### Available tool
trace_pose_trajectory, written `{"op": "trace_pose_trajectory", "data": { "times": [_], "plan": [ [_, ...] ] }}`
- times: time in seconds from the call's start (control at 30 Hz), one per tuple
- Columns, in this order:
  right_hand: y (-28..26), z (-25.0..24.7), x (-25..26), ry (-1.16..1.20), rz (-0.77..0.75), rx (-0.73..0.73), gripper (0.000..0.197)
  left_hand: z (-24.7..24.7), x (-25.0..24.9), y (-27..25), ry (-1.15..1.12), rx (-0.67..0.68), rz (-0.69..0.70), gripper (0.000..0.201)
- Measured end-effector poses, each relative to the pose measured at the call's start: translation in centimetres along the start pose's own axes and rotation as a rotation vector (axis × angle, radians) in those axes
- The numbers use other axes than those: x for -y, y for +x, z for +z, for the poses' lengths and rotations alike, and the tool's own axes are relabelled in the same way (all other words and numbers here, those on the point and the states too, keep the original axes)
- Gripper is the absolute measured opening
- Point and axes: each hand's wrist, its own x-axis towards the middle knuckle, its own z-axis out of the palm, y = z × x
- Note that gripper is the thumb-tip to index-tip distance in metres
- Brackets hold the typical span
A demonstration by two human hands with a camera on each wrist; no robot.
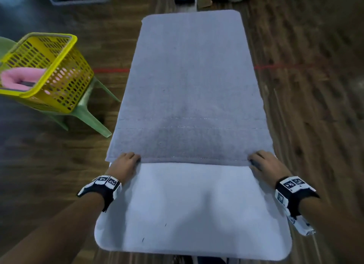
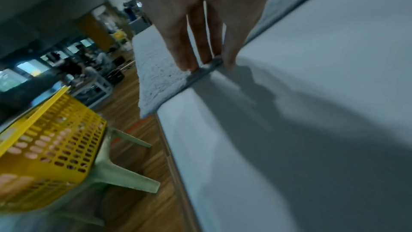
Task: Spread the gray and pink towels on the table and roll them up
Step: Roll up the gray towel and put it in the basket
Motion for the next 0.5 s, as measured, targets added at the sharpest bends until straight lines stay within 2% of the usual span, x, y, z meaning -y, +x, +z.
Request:
{"op": "trace_pose_trajectory", "data": {
  "times": [0.1,0.23,0.37,0.5],
  "plan": [
    [0.4,0.2,-0.3,-0.046,-0.04,0.005,0.024,-0.6,0.7,0.7,0.041,0.045,-0.029,0.022],
    [1.2,-0.3,-0.3,-0.045,0.146,0.042,0.019,-1.7,1.1,1.8,0.01,0.004,-0.286,0.025],
    [-2.1,-0.8,1.5,0.048,0.343,-0.014,0.02,-0.9,0.4,-1.2,-0.069,0.016,-0.293,0.03],
    [-8.1,0.0,3.4,0.162,0.419,-0.073,0.023,0.2,-1.0,-7.0,-0.143,-0.016,-0.273,0.028]
  ]
}}
